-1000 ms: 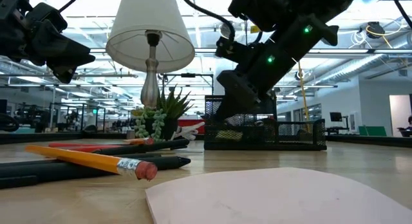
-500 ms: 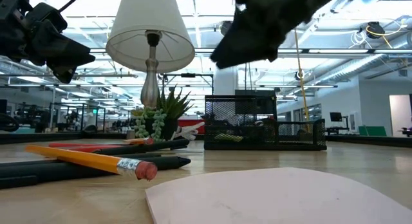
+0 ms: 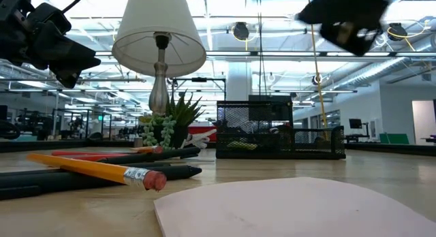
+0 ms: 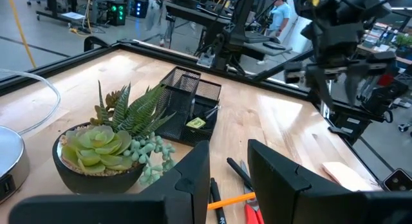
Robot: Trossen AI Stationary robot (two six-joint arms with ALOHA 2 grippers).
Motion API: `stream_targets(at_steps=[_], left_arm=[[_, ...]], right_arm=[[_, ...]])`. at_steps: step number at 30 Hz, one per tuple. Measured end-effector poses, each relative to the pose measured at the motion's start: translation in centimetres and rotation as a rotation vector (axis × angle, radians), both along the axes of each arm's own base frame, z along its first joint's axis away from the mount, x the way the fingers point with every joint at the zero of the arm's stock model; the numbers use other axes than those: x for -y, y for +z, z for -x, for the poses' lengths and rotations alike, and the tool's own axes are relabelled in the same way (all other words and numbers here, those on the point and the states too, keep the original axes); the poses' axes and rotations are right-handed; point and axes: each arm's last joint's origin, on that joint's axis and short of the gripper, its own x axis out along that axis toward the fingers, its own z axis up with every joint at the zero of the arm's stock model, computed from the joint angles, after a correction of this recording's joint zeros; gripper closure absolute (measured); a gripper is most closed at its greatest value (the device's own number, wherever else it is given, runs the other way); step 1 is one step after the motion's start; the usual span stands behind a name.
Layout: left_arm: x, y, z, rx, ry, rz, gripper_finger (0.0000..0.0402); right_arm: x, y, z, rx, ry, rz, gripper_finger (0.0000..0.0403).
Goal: Pick and place office supplies into organizer
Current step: Put the pink sticky notes into the desk organizer
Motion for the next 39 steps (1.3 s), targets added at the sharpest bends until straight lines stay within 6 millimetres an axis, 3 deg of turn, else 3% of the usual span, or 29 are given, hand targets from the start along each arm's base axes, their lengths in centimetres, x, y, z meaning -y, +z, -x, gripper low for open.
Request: stream_targets(at_steps=[3, 10, 17, 23, 34, 39], left_arm=[[0.0, 0.0, 0.0, 0.000, 0.000, 0.000, 0.0293], [0.0, 0.0, 0.0, 0.000, 0.000, 0.000, 0.0293], [0.0, 0.0, 0.0, 0.000, 0.000, 0.000, 0.0293], [0.0, 0.0, 0.0, 0.000, 0.000, 0.000, 0.0293], [0.0, 0.0, 0.0, 0.000, 0.000, 0.000, 0.0293], [0.0, 0.0, 0.0, 0.000, 0.000, 0.000, 0.0293]], right_arm=[[-1.1, 0.0, 0.8, -0.013, 0.020, -0.036, 0.0259], [-2.0, -0.3, 1.2, -0.033, -0.198, -0.240, 0.0254], [-2.7, -3.1, 0.1, -0.076, -0.286, -0.352, 0.0186], [-2.9, -3.7, -0.8, -0.062, -0.253, -0.398, 0.0146], [-1.7, -6.3, 0.7, -0.099, -0.326, -0.487, 0.0153], [-1.3, -6.7, 1.1, -0.033, -0.327, -0.546, 0.0153]])
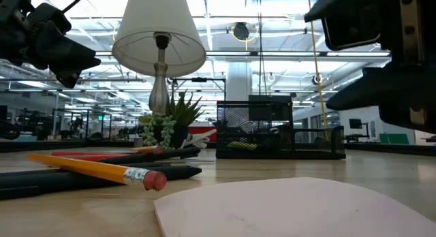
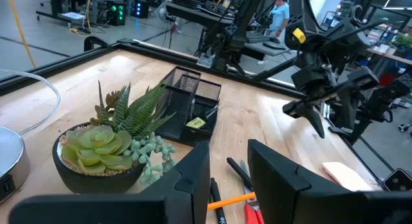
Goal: Pick and place office supplies into organizer
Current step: Put the pink sticky notes into the desk organizer
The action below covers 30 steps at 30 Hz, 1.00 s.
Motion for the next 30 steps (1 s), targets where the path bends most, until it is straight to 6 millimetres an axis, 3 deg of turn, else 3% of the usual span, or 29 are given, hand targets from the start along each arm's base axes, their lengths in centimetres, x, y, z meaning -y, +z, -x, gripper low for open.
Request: stream_targets(at_steps=[20, 24, 30], left_arm=[[0.0, 0.0, 0.0, 0.000, 0.000, 0.000, 0.0293], [0.0, 0.0, 0.0, 0.000, 0.000, 0.000, 0.0293], [0.0, 0.0, 0.0, 0.000, 0.000, 0.000, 0.0293]], right_arm=[[0.5, -0.9, 0.3, -0.112, -0.058, -0.030, 0.0154], [0.1, -0.7, -0.2, -0.111, -0.041, -0.042, 0.0154], [-0.9, -2.5, -2.5, -0.186, 0.038, -0.085, 0.0154]])
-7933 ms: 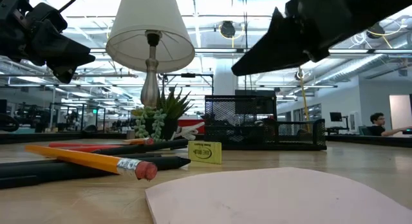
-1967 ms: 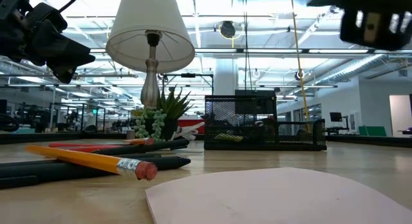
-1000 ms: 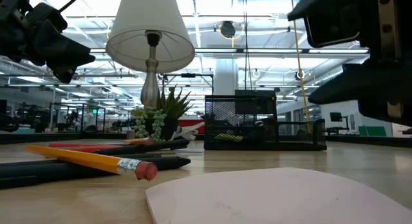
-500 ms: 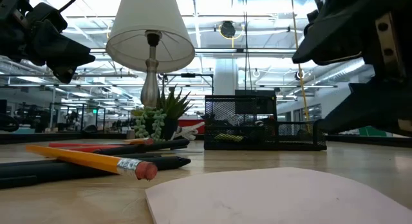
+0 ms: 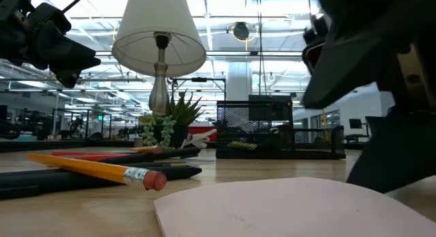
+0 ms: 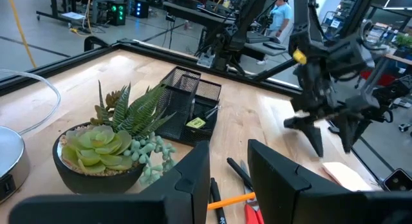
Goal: Pick and place office supplies into organizer
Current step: Put the pink sticky notes into the desk organizer
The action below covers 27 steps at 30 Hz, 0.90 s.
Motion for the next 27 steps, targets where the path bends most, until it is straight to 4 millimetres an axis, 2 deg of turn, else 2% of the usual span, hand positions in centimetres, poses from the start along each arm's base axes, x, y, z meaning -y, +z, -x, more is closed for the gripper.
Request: stream_targets(at_steps=[9, 19, 27], left_arm=[[0.0, 0.0, 0.0, -0.002, 0.000, 0.000, 0.0293], [0.0, 0.0, 0.0, 0.000, 0.000, 0.000, 0.0293], [0.0, 0.0, 0.0, 0.000, 0.000, 0.000, 0.0293]], right_arm=[[-0.5, -0.5, -0.9, -0.006, 0.002, -0.054, 0.0154], [0.1, -0.4, -1.8, 0.000, 0.067, -0.037, 0.0155], [0.7, -0.4, -2.2, 0.009, 0.098, -0.015, 0.0216]])
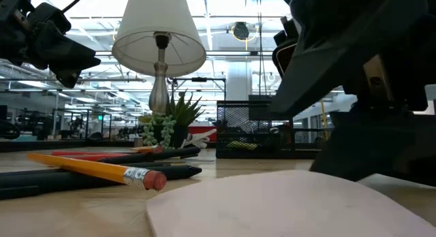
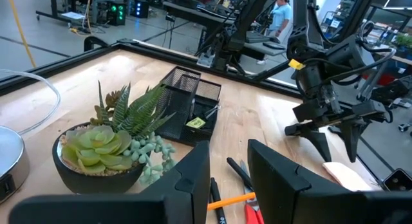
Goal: Pick and place office supplies into organizer
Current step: Put the pink sticky notes into the desk organizer
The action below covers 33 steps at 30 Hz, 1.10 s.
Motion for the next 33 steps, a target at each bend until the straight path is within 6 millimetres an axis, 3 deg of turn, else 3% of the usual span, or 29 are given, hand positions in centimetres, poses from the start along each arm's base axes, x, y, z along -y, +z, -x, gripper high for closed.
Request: stream_targets(at_steps=[18, 33], left_arm=[[0.00, 0.00, 0.00, 0.000, 0.000, 0.000, 0.0293], [0.00, 0.00, 0.00, 0.000, 0.000, 0.000, 0.0293]], right_arm=[[0.02, 0.07, -0.09, 0.040, 0.078, 0.053, 0.0395], [0.32, 0.65, -0.24, 0.117, 0.089, 0.159, 0.0402]])
